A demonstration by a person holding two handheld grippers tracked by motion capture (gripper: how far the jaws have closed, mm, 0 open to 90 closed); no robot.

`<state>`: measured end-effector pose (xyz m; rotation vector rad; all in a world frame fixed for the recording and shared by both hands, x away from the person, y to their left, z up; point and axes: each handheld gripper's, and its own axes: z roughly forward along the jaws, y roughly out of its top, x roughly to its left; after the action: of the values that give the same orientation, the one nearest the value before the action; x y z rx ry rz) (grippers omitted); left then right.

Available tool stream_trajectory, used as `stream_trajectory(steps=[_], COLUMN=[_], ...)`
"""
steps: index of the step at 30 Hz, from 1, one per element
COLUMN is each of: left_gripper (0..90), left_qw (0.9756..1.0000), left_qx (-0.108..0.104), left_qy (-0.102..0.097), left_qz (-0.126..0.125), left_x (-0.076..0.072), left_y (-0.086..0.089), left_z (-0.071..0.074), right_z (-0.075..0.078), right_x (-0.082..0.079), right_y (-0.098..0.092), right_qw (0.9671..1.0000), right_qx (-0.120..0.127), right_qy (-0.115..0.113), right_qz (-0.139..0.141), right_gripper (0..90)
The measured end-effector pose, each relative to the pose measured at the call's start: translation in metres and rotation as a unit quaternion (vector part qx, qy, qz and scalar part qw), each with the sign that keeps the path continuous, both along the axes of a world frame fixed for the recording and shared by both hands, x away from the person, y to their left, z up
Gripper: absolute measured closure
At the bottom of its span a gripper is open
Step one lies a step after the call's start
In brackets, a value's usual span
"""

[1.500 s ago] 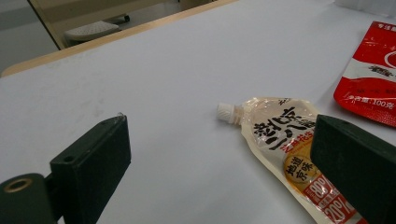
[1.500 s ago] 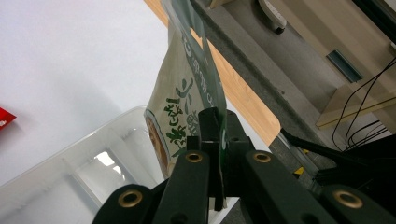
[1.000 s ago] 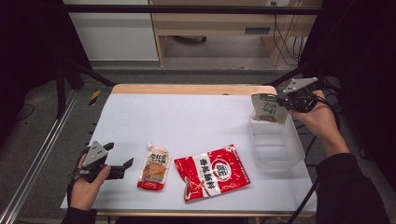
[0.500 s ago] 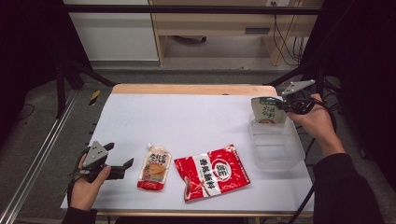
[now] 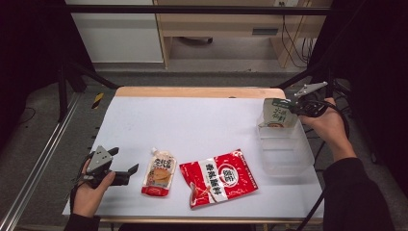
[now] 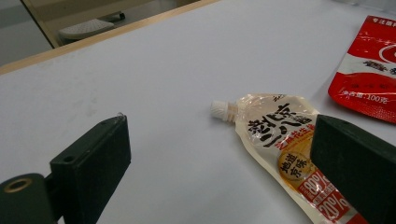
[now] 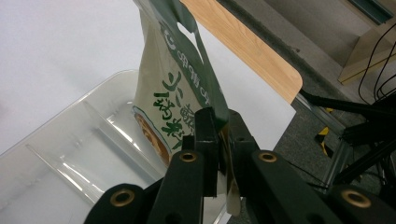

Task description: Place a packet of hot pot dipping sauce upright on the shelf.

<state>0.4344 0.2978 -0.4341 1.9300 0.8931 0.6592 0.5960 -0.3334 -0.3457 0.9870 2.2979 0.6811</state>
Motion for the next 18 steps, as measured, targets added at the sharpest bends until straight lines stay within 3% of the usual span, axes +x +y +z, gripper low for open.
stream_trajectory(steps=[7,18], left_gripper=[5.1,5.1], left_qw=[1.0000,1.0000], left_qx=[0.000,0.001], left_qy=[0.000,0.002], left_qz=[0.000,-0.001], left_x=[-0.0001,0.0000], left_y=[-0.0001,-0.0005], left_z=[0.0000,-0.0004], right_z=[-0.0013,-0.0002], right_x=[0.0003,0.0020], right_y=[-0.0034,-0.0064], right_qw=[0.9998,0.9987], right_qx=[0.005,0.016], right_qy=[0.007,0.005], right_qz=[-0.017,-0.048], right_gripper=[79.3,60.4])
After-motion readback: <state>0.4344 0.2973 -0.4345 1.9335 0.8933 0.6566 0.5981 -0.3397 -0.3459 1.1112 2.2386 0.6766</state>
